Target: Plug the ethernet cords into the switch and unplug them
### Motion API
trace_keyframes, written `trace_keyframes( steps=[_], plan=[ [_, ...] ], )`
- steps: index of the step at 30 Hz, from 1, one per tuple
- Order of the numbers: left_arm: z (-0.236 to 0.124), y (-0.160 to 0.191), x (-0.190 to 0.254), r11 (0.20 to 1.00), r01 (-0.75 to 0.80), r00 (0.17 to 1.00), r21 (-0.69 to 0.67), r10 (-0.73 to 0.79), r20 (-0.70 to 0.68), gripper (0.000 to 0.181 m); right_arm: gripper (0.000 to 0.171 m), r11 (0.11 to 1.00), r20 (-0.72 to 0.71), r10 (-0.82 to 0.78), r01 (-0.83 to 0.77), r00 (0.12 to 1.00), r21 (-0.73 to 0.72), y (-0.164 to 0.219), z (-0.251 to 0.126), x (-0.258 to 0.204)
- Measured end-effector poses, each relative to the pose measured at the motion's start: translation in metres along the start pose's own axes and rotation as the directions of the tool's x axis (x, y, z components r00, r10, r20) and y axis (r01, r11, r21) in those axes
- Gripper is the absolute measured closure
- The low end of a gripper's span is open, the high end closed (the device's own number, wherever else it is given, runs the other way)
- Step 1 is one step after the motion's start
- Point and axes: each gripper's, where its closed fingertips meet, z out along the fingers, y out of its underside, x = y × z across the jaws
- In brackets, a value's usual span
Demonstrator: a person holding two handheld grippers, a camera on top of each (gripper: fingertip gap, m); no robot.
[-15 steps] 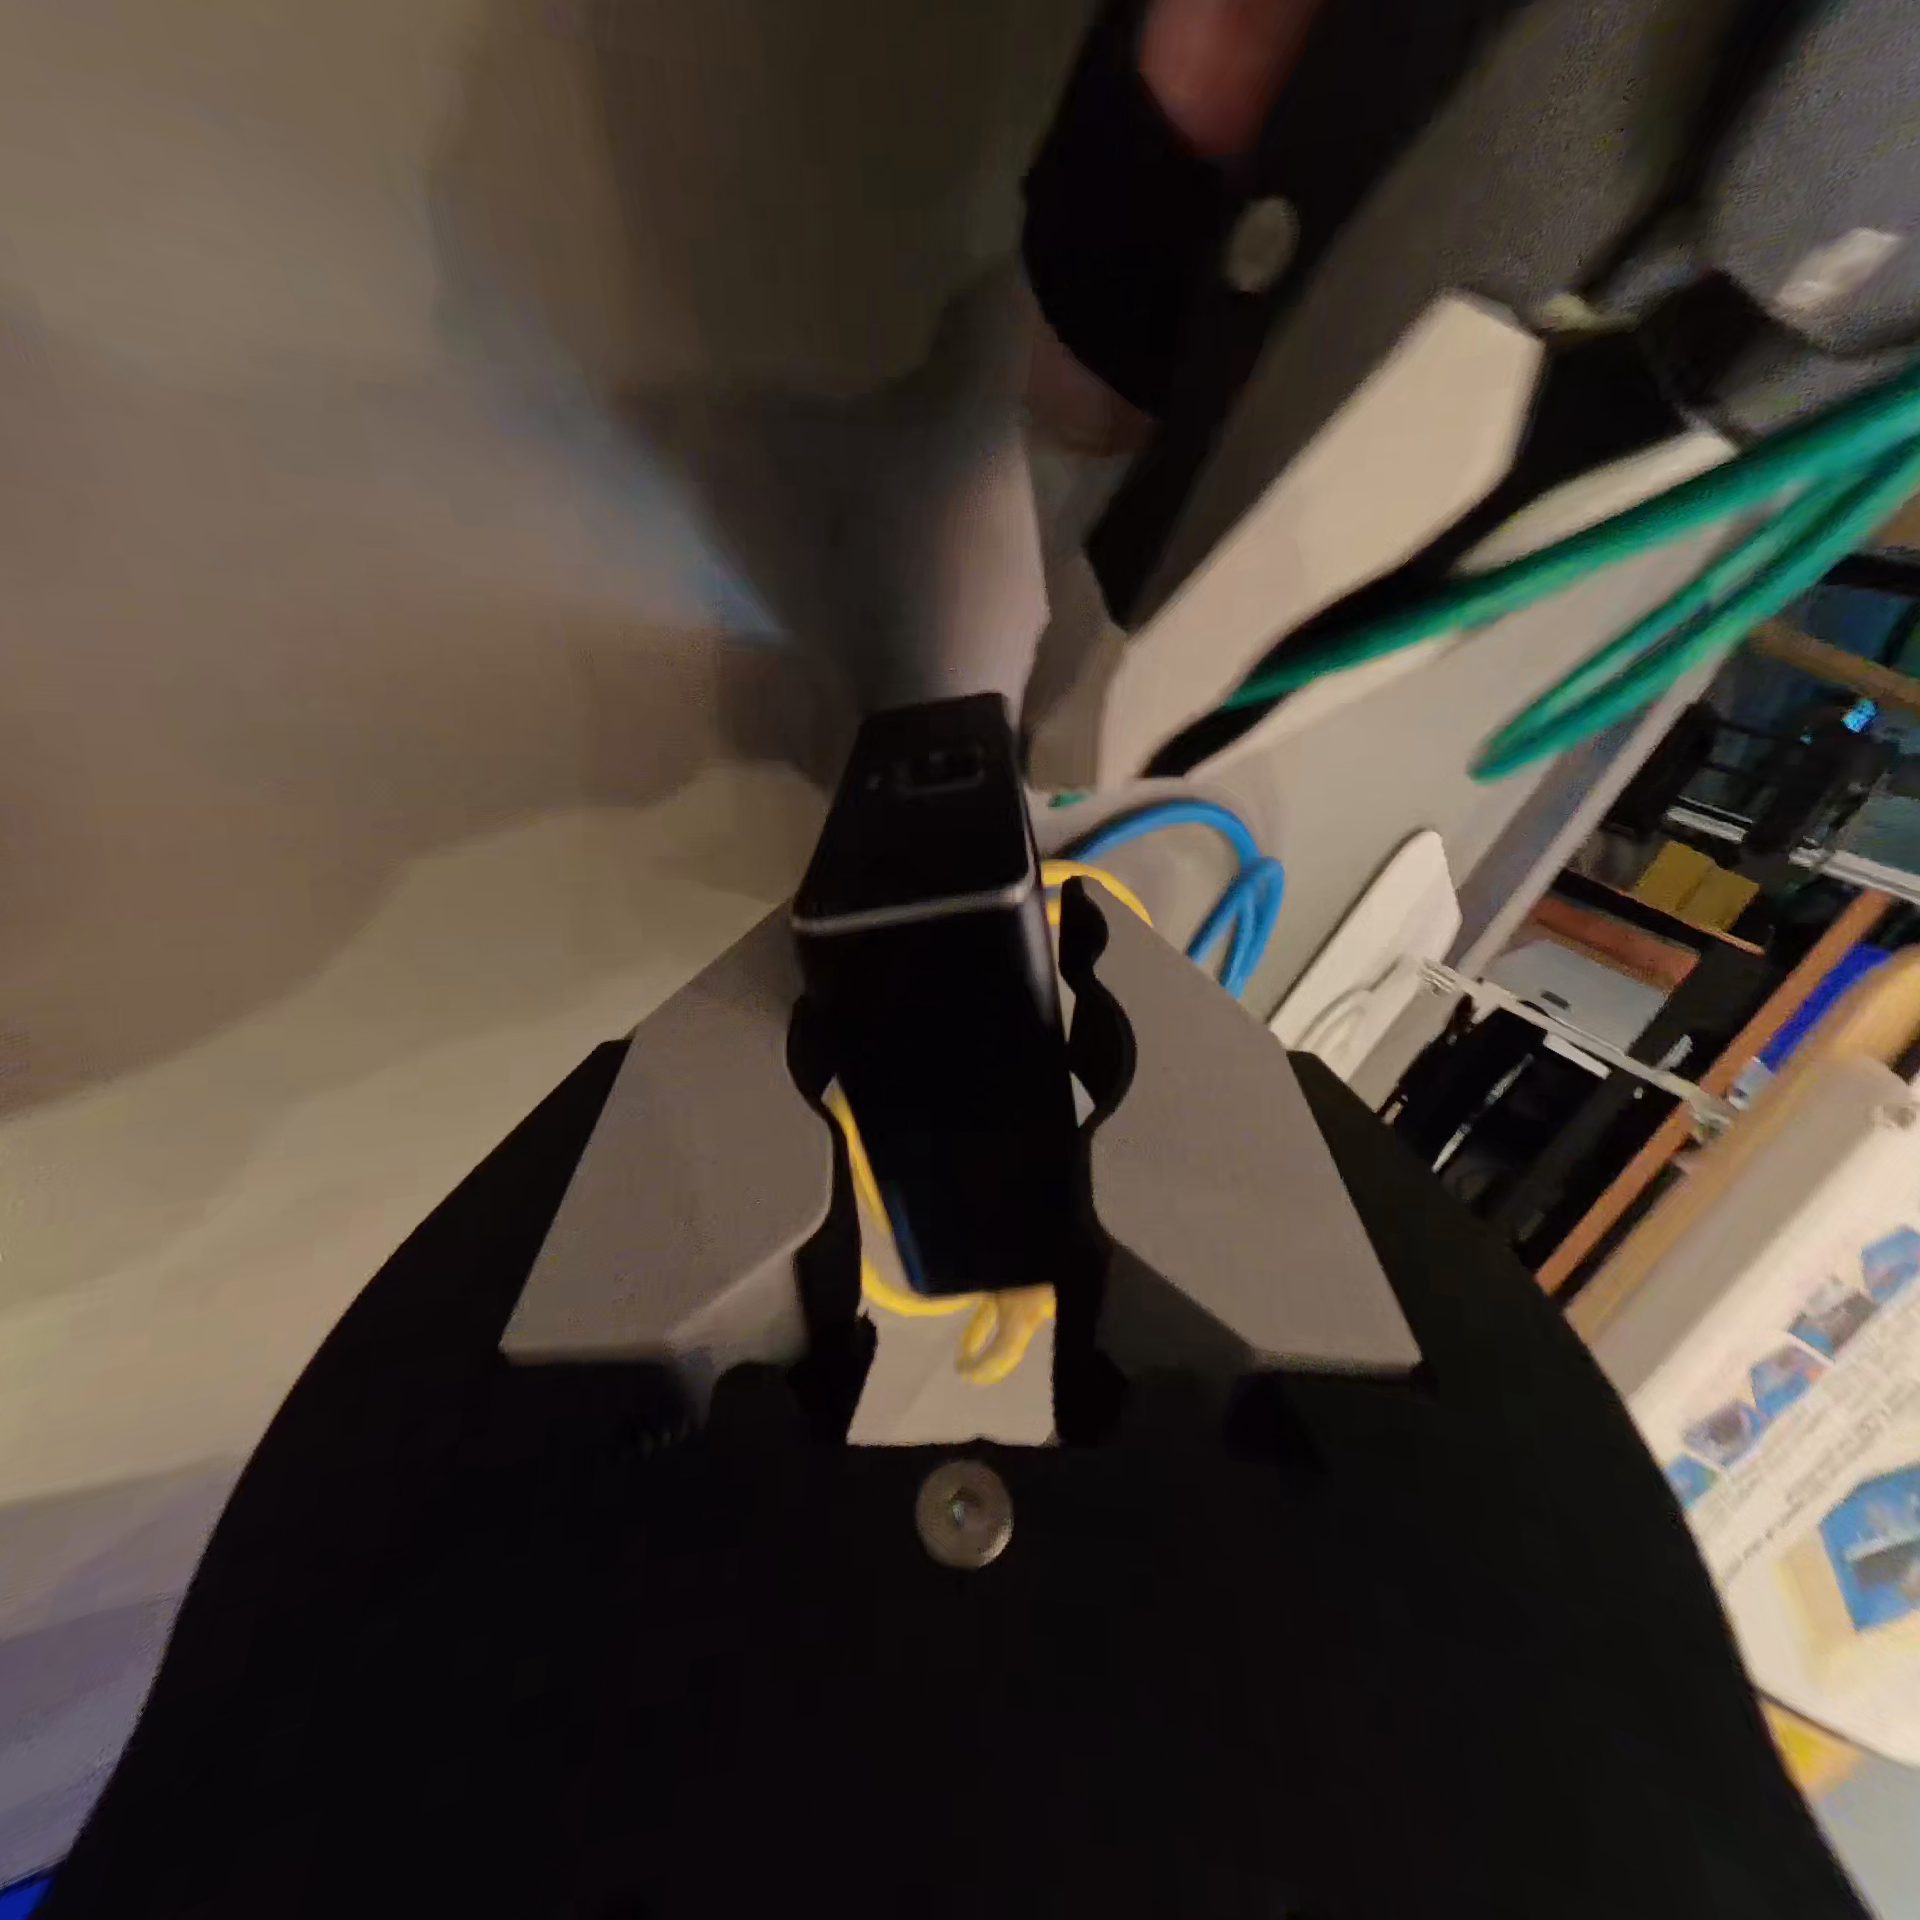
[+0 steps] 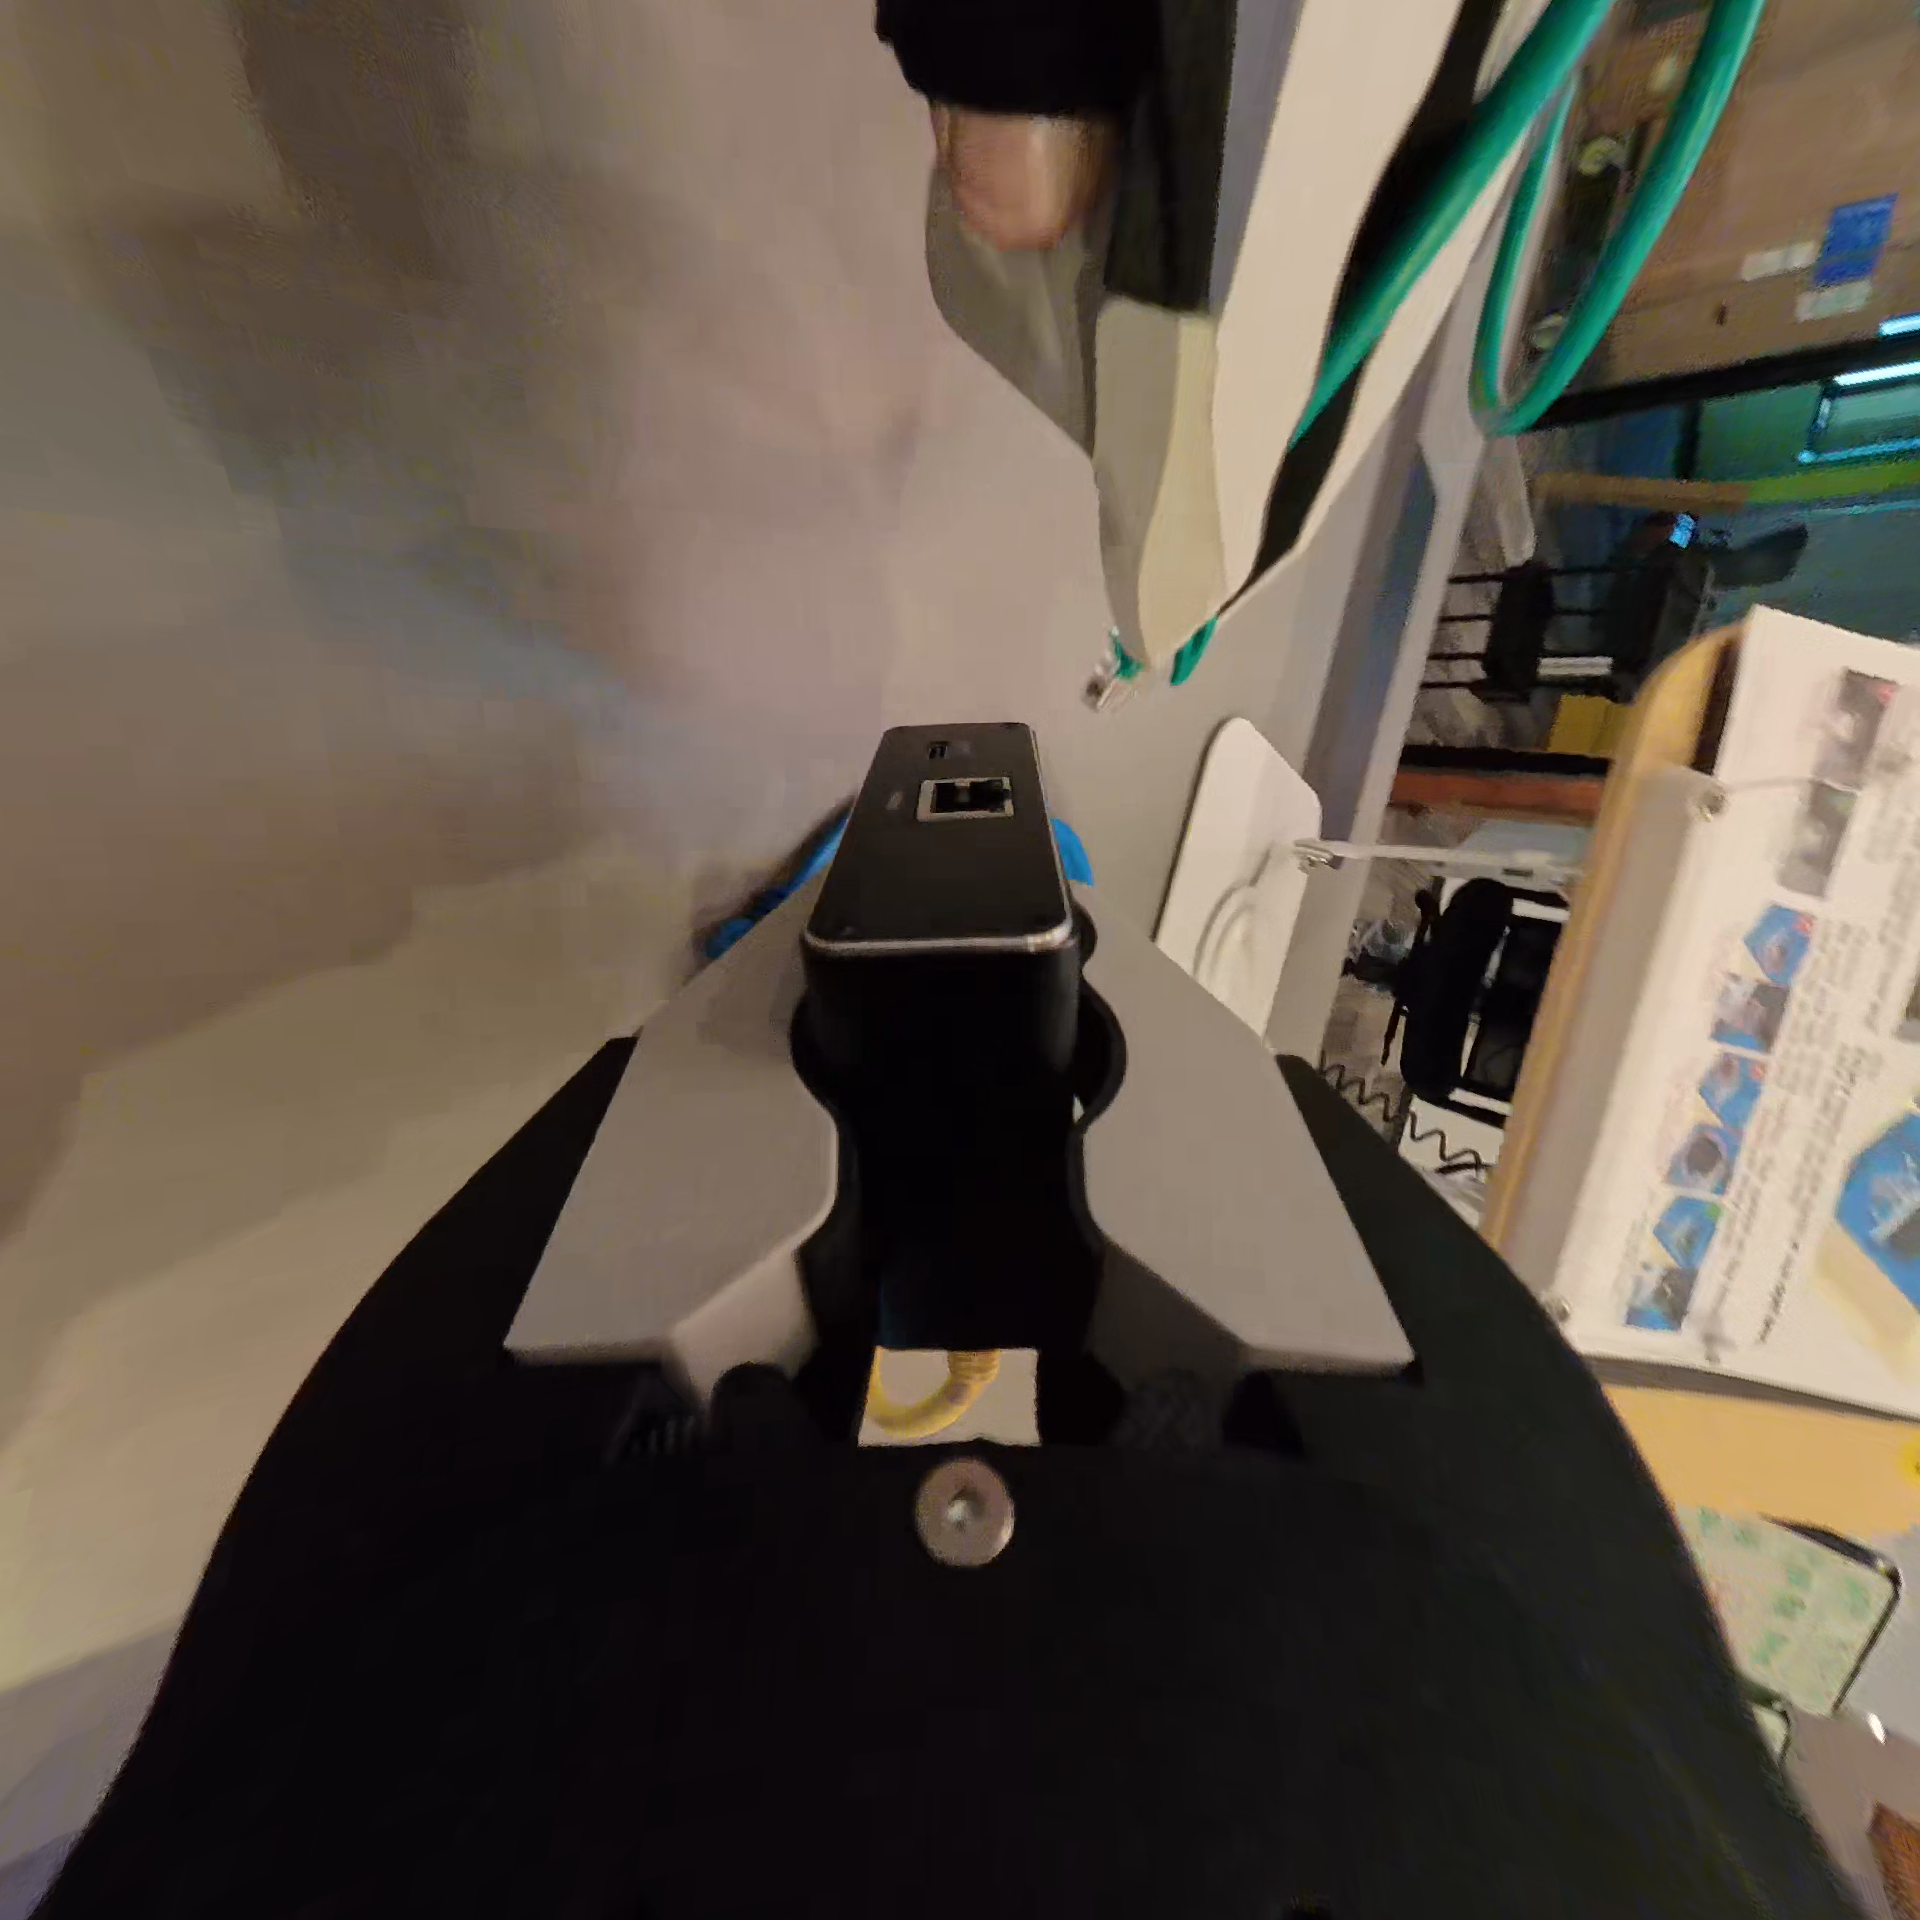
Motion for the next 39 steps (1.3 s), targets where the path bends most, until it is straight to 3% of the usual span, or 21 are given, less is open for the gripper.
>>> trace_keyframes(
  steps=[8, 20, 39],
  plan=[
    [-0.027, -0.051, -0.002, 0.991, -0.034, 0.999, 0.126, 0.030, 0.029, 0.169, 0.138, 0.993, -0.185, 0.121, -0.121, 0.975, 0.011, 0.010, -0.016, 0.050],
    [-0.051, -0.091, 0.003, 0.945, 0.126, 0.991, 0.302, -0.108, -0.076, 0.169, 0.138, 0.977, -0.370, 0.213, -0.198, 0.904, 0.080, -0.001, -0.036, 0.095],
    [-0.053, -0.102, 0.019, 0.923, 0.163, 0.985, 0.349, -0.134, -0.107, 0.169, 0.138, 0.980, -0.480, 0.196, -0.186, 0.855, 0.071, -0.012, -0.047, 0.109]
  ],
)
